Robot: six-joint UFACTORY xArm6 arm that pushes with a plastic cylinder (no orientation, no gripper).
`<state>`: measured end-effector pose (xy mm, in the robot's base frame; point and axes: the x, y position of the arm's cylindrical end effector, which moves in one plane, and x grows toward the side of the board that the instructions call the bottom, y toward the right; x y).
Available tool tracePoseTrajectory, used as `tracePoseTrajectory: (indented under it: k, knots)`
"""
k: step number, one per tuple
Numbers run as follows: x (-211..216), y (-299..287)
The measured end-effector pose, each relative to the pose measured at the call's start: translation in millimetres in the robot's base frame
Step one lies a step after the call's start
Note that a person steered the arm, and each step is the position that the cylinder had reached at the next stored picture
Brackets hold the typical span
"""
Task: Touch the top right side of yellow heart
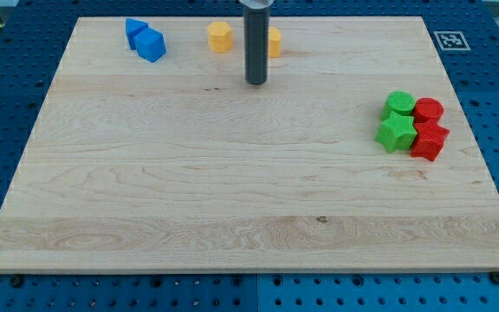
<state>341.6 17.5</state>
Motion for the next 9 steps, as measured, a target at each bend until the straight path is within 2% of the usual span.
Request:
tracePoseTrajectory:
  k: [3,9]
  knots:
    - [-9,54]
    - [-90,43]
